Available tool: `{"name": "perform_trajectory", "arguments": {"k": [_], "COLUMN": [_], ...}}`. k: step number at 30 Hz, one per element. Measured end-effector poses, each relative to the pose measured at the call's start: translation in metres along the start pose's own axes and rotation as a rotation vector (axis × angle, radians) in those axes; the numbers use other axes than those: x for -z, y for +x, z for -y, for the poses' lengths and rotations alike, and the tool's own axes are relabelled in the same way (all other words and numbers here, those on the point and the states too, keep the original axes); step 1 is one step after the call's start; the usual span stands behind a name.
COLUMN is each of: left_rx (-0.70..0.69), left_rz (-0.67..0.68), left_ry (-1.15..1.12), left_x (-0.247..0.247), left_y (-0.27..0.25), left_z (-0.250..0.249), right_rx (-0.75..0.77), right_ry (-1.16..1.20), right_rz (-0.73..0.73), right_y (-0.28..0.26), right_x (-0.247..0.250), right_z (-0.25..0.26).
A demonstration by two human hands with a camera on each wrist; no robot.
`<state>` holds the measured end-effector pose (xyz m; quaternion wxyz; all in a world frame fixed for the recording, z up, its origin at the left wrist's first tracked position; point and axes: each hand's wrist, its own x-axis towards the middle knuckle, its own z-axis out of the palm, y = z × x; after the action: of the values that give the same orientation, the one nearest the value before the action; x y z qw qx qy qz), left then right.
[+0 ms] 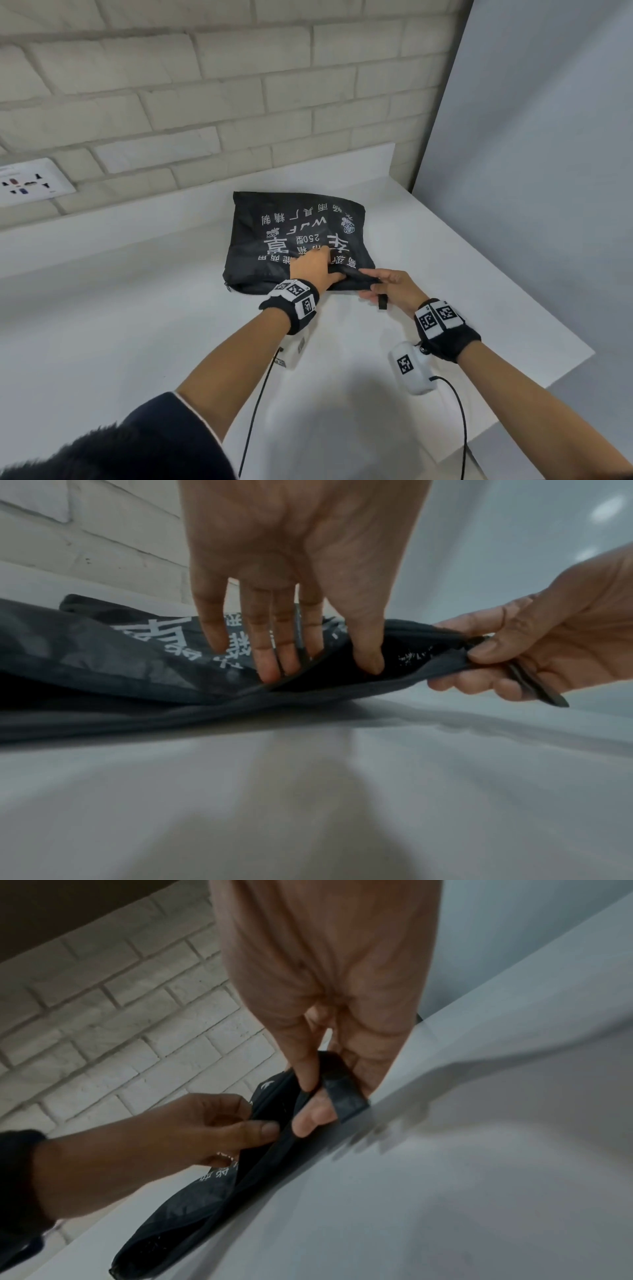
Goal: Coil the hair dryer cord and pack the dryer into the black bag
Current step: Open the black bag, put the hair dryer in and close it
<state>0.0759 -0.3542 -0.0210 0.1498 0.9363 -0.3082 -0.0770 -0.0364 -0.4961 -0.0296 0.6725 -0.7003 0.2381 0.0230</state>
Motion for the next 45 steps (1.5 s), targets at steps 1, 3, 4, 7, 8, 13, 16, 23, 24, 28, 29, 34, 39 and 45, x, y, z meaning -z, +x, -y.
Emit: {"name": "perform_trajectory", "arguments": {"k": [1,3,4,7,8,13,16,23,24,28,29,34,39,45], "left_rx": [-0.003,-0.001,0.012,0.109,0.159,0.478,0.600,0.669,0.679,0.712,0.712,0.680,0.655,0.689], "left_rz": [0.030,0.064,0.043,-0.124,-0.200,-0.298,-0.235,-0.098,-0.085,-0.006,0.038,0.194,0.203,0.103], "left_ry": [-0.022,-0.057,-0.076,-0.176,-0.227,-0.552,-0.714,-0.963,-0.981,-1.182,-1.270,-1.540,-1.573,-1.592], "left_x": [0.000,0.004,0.008,0.022,0.026,0.035,0.029,0.015,0.014,0.020,0.021,0.014,0.006,0.004], "left_y": [-0.001,-0.008,-0.011,-0.025,-0.029,-0.044,-0.055,-0.061,-0.060,-0.064,-0.067,-0.082,-0.093,-0.101], "left_z": [0.005,0.020,0.031,0.070,0.085,0.149,0.161,0.152,0.151,0.141,0.139,0.120,0.107,0.098], "right_rx": [-0.003,-0.007,-0.003,0.015,0.031,0.348,0.438,0.256,0.232,0.180,0.182,0.219,0.203,0.225], "right_ry": [0.008,0.037,0.052,-0.033,-0.149,-0.529,-0.502,-0.512,-0.524,-0.495,-0.472,-0.433,-0.463,-0.518], "right_rz": [-0.025,-0.085,-0.122,-0.238,-0.279,-0.470,-0.326,0.063,0.083,0.075,0.053,-0.019,-0.069,-0.085], "right_y": [0.002,0.005,0.007,0.010,0.010,0.000,0.001,0.003,0.003,0.000,-0.002,-0.012,-0.018,-0.029], "right_x": [0.002,0.008,0.012,0.016,0.015,-0.023,-0.060,-0.136,-0.145,-0.163,-0.164,-0.168,-0.165,-0.161], "right_z": [0.000,0.001,0.002,0.011,0.014,0.023,0.028,0.022,0.020,0.015,0.015,0.017,0.016,0.014]}}
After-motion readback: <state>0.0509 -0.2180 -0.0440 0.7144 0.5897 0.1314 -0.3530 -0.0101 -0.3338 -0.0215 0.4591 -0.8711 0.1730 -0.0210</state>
